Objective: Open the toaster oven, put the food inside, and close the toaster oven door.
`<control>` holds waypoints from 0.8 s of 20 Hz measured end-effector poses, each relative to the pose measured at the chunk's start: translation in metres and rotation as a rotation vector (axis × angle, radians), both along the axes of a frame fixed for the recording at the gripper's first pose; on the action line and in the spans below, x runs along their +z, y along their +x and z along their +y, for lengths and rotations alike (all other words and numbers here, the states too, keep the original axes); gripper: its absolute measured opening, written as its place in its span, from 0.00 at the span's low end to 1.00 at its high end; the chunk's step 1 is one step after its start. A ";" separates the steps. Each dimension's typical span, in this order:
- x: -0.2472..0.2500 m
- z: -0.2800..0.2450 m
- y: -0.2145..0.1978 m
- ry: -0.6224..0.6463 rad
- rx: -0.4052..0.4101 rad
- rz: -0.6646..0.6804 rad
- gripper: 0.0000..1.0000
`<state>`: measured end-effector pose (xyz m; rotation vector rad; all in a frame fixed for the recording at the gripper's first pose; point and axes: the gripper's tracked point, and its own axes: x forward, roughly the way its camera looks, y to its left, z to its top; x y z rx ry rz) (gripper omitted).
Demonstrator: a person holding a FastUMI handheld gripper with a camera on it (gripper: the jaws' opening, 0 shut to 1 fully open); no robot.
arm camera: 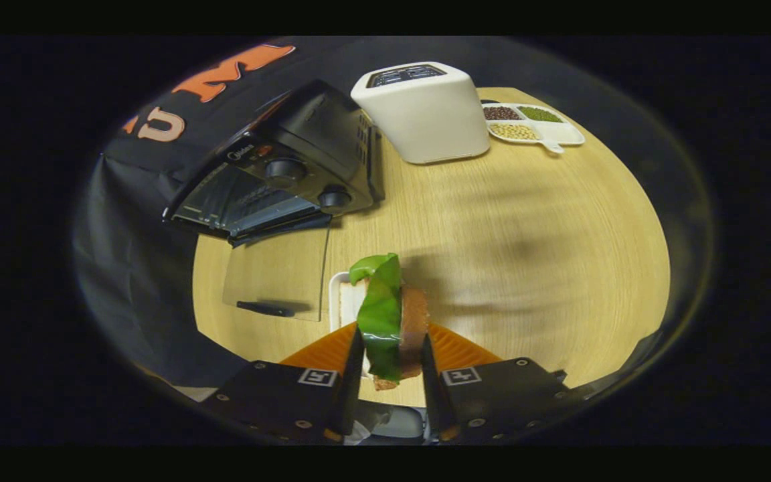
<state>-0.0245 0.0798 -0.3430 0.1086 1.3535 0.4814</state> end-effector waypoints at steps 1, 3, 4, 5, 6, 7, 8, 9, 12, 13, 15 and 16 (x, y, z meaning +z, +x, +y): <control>0.004 0.000 0.003 -0.001 -0.015 -0.014 0.38; 0.010 -0.002 0.003 -0.027 -0.013 -0.048 0.30; 0.015 -0.002 0.002 -0.035 -0.014 -0.062 0.30; 0.021 -0.001 0.002 -0.033 -0.018 -0.073 0.30; 0.029 0.001 0.002 -0.024 -0.030 -0.088 0.29; 0.036 0.003 0.003 -0.013 -0.040 -0.100 0.29; 0.043 0.005 0.003 -0.003 -0.059 -0.116 0.29; 0.050 0.007 0.004 0.008 -0.076 -0.131 0.29; 0.071 0.016 0.005 0.057 -0.146 -0.173 0.29; 0.079 0.021 0.006 0.083 -0.172 -0.188 0.29; 0.093 0.033 0.002 0.144 -0.216 -0.210 0.30; 0.098 0.038 0.000 0.177 -0.238 -0.219 0.29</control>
